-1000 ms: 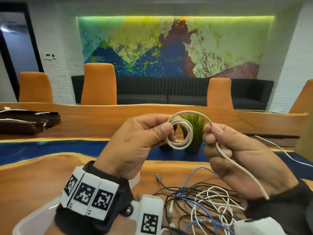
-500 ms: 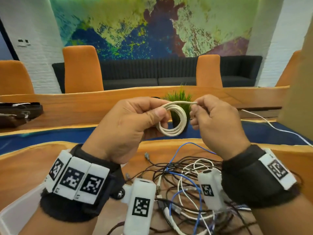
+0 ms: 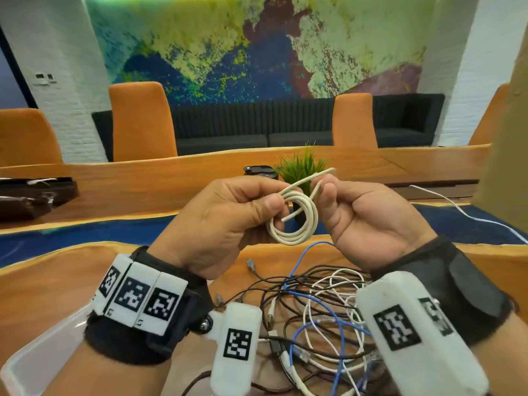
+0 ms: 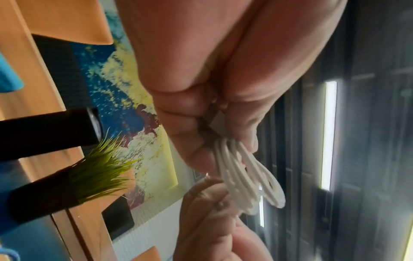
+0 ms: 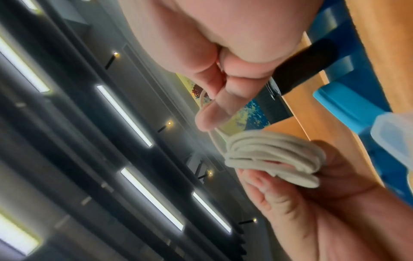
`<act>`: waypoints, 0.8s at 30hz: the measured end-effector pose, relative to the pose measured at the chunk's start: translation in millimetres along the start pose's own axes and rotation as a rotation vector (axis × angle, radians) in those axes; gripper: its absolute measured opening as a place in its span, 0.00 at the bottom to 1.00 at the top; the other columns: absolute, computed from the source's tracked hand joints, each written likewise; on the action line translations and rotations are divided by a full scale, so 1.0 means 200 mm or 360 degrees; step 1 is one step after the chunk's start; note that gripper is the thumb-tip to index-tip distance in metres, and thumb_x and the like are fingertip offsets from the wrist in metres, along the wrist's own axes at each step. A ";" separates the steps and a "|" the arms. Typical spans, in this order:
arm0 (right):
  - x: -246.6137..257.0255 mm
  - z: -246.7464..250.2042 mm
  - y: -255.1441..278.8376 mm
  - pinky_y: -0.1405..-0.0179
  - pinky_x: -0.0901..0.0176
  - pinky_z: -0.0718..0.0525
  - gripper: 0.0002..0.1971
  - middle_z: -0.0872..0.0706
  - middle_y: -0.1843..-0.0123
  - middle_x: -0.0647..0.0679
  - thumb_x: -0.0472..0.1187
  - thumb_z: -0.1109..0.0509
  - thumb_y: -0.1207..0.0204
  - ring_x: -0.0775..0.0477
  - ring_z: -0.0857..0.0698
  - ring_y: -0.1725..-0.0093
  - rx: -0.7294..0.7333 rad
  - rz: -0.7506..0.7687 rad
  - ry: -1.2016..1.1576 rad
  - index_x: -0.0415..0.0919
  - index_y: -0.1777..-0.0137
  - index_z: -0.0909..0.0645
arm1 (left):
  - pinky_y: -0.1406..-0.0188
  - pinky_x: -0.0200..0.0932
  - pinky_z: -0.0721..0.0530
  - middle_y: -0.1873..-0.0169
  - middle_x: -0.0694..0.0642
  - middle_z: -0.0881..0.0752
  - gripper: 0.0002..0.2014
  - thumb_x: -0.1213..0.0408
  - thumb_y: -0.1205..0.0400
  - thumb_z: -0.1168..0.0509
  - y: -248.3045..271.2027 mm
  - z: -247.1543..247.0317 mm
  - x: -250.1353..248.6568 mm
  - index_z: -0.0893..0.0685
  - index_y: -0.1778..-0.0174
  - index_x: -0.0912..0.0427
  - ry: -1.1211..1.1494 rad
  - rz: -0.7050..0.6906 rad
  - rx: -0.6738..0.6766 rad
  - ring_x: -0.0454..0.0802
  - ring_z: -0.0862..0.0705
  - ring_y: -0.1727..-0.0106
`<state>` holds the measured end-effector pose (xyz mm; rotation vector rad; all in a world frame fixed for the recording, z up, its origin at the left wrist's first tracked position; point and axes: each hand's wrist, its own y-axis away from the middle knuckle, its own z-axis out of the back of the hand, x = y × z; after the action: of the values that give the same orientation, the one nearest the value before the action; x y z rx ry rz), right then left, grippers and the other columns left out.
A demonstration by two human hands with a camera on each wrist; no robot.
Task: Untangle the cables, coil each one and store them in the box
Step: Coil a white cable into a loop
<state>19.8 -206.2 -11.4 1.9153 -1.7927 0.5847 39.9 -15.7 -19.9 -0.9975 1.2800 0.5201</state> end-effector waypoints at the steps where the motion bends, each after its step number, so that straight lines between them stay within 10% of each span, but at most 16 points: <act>1: 0.00 0.00 0.00 0.77 0.71 0.16 0.10 0.14 0.69 0.40 0.31 0.40 0.16 0.53 0.15 0.74 0.0008 -0.0047 -0.0053 0.28 0.56 0.19 | 0.64 0.41 0.12 0.65 0.59 0.14 0.10 0.68 0.21 0.33 0.00 0.01 0.00 0.09 0.48 0.65 0.0054 0.0021 0.0040 0.48 0.16 0.65; 9: -0.05 0.02 0.00 0.81 0.73 0.23 0.13 0.17 0.58 0.44 0.38 0.33 0.24 0.57 0.21 0.65 0.0382 -0.0362 0.0185 0.35 0.42 0.16 | 0.54 0.46 0.10 0.62 0.59 0.11 0.11 0.63 0.22 0.33 -0.03 0.00 0.02 0.09 0.48 0.60 0.0055 -0.0398 -0.0090 0.52 0.12 0.58; 15: -0.10 0.04 0.03 0.62 0.54 0.25 0.14 0.21 0.52 0.46 0.53 0.22 0.32 0.48 0.23 0.55 0.0730 -0.0231 0.0689 0.44 0.53 0.15 | 0.51 0.50 0.10 0.56 0.58 0.09 0.11 0.72 0.17 0.36 -0.04 -0.01 0.05 0.11 0.45 0.58 -0.0477 -0.0772 -0.0276 0.54 0.11 0.55; 19: -0.11 0.02 0.04 0.79 0.64 0.21 0.05 0.18 0.62 0.42 0.36 0.27 0.23 0.51 0.18 0.71 0.0535 -0.0113 0.1032 0.42 0.50 0.19 | 0.53 0.40 0.12 0.54 0.52 0.08 0.12 0.72 0.17 0.34 -0.04 -0.03 0.06 0.10 0.47 0.52 -0.0680 -0.0831 -0.0368 0.48 0.10 0.54; 24: -0.01 0.03 0.04 0.80 0.71 0.34 0.08 0.23 0.77 0.55 0.40 0.33 0.18 0.58 0.30 0.79 0.0156 0.0783 0.2178 0.47 0.53 0.11 | 0.53 0.41 0.11 0.59 0.45 0.08 0.13 0.74 0.15 0.35 -0.04 0.12 0.01 0.11 0.49 0.50 -0.0832 -0.0780 -0.0630 0.43 0.12 0.57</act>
<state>12.2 -208.9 -17.4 0.6040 -1.1891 1.6282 60.4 -0.3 -19.2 -1.3432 0.4468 0.6073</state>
